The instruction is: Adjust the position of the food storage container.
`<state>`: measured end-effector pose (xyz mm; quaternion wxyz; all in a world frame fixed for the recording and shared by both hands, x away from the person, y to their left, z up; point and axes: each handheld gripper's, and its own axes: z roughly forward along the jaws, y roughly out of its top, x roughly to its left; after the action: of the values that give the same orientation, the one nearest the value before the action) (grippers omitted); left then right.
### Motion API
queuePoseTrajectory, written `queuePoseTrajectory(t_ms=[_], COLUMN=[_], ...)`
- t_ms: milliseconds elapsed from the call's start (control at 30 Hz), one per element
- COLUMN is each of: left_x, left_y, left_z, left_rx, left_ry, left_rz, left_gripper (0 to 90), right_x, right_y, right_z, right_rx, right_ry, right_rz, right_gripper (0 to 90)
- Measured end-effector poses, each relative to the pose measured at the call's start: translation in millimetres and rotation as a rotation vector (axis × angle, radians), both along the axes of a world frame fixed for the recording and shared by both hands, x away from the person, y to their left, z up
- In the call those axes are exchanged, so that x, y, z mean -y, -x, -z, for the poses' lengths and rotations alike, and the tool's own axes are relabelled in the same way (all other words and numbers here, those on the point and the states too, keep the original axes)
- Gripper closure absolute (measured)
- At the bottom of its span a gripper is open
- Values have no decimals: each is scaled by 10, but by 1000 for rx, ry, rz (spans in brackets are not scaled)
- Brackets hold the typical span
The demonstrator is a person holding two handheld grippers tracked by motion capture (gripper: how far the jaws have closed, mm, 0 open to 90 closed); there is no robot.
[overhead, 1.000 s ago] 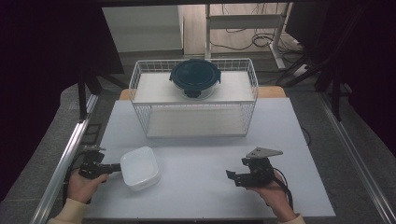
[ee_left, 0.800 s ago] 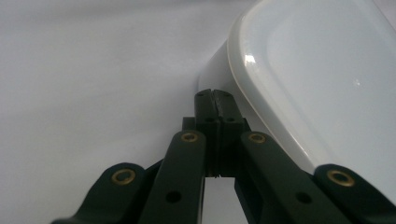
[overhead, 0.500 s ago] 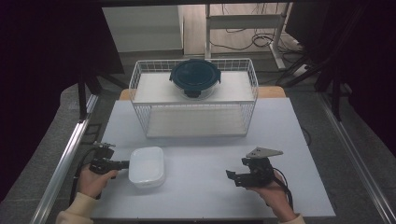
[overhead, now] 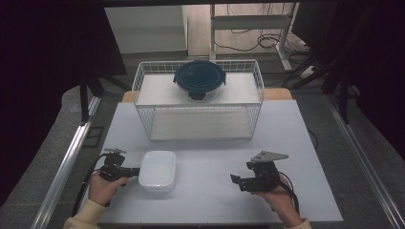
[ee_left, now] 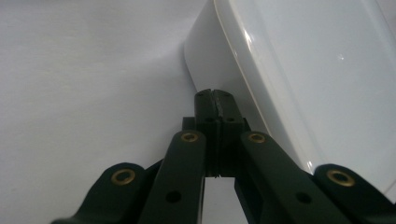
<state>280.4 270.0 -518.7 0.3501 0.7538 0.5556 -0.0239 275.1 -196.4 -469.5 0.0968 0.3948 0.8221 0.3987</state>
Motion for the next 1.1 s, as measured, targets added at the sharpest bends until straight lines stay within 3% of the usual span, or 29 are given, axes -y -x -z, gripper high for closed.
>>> queuePoseTrajectory(t_ms=[600,733,867,967,1100], left_x=[206,247,301,369,506], left_y=[14,31,32,33,15], left_z=[54,76,83,63,48], left_rx=[-25,-27,-38,-29,-31], left_ry=[94,91,124,95,114], left_rz=[52,60,69,85,117], left_gripper=[900,900,900,900,900], right_x=[3,8,-1,-2,3], right_y=[-4,-7,0,3,-3], right_z=[5,9,6,-2,6], right_rx=[-4,-6,-8,-4,-4], right_ry=[2,4,1,2,2], right_rz=[-1,3,-1,0,1], right_gripper=[206,206,206,206,206])
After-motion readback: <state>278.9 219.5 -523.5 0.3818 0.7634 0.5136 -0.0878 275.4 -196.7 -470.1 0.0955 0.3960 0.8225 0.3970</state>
